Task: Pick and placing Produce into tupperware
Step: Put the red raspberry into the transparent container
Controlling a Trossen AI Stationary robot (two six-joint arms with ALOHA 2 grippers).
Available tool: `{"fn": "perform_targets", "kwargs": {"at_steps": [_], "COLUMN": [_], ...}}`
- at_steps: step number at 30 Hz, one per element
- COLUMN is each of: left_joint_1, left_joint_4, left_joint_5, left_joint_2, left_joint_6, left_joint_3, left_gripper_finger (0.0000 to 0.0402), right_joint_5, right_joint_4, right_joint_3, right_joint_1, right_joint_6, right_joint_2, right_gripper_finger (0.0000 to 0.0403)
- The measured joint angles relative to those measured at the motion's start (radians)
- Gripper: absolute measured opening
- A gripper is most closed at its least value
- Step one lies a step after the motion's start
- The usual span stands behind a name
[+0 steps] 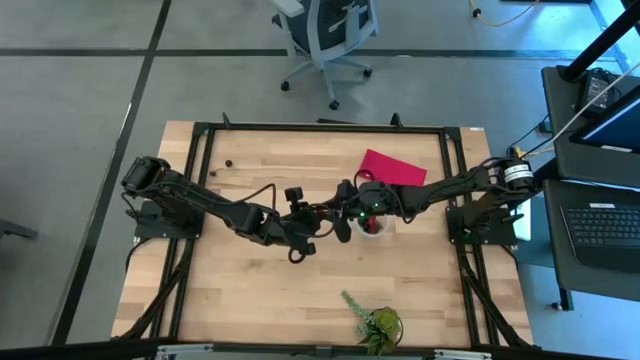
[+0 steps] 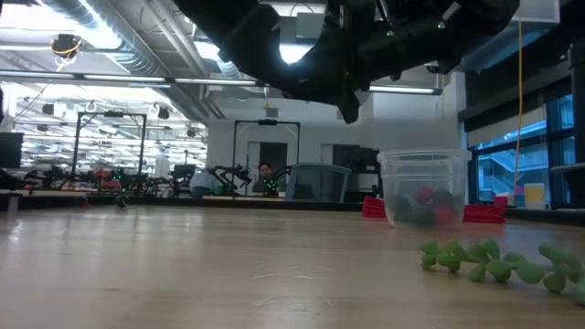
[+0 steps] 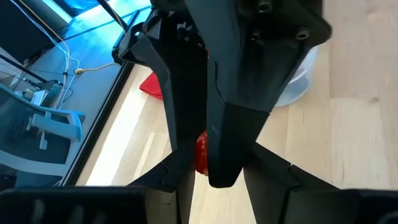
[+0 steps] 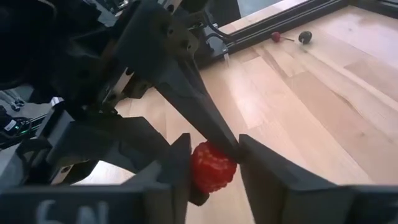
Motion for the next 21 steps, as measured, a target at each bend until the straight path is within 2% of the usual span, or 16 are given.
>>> {"fn": "perform_targets", "kwargs": {"at_steps": [2, 7, 14, 21], "left_joint_1": [0.0, -0.001, -0.001, 0.0], "left_joint_4": [-0.001, 0.0, -0.005, -0.017], "left_joint_5": [-0.003, 0.002, 0.007, 0.079], "left_joint_2": [0.0, 0.0, 0.0, 0.0], "left_joint_6": [0.0, 0.015, 0.02, -0.004], "left_joint_3": [0.0, 0.0, 0.0, 0.0], "left_gripper_finger": [0.0116, 0.013, 0.0134, 0.0135], "right_joint_5": [-0.001, -0.001, -0.001, -0.011], "right_joint_4": [-0.003, -0.007, -0.009, -0.037], "right_joint_3": [0.0, 0.0, 0.0, -0.001], "right_joint_1": [0.0, 0.0, 0.0, 0.001], "right_joint_6": [-0.022, -0.057, -0.076, -0.079], "right_joint_2": [0.0, 0.0, 0.0, 0.002], "right_gripper_finger": [0.0103, 0.0092, 0.0091, 0.0091]}}
